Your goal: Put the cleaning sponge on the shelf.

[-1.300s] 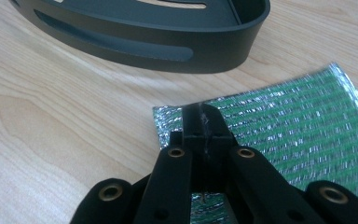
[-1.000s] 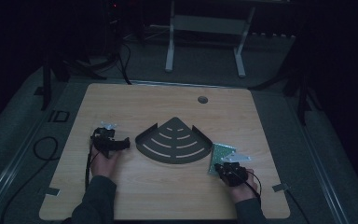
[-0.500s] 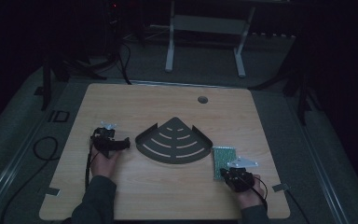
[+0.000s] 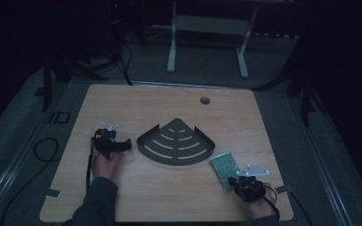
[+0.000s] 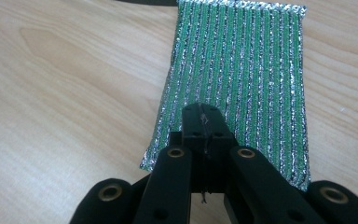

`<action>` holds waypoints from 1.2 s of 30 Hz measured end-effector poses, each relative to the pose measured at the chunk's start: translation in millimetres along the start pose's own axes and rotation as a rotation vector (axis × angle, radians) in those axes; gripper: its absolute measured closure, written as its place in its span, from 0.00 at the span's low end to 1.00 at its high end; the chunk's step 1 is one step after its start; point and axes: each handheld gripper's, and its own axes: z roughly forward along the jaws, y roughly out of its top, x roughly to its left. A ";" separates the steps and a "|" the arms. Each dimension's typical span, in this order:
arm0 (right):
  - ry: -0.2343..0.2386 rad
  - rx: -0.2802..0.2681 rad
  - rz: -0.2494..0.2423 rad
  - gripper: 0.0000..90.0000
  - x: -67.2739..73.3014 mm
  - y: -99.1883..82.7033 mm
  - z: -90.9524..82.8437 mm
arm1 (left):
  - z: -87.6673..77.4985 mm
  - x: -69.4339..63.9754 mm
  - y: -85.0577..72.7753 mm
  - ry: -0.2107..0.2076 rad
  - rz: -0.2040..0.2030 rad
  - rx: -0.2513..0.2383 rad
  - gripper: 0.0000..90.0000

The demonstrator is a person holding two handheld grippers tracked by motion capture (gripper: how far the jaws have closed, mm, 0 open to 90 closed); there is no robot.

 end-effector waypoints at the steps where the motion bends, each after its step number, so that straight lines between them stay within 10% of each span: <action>1: 0.004 0.006 -0.003 1.00 0.5 -0.3 -0.9 | 0.0 0.0 0.0 0.000 0.000 0.000 0.02; 17: -0.001 0.011 -0.024 0.96 -4.2 3.1 -17.8 | -0.2 -0.3 -0.3 0.002 -0.002 -0.001 0.02; 36: -0.049 0.017 -0.086 0.88 -35.7 52.4 -28.9 | -0.8 -1.3 -0.8 0.003 -0.001 -0.001 0.02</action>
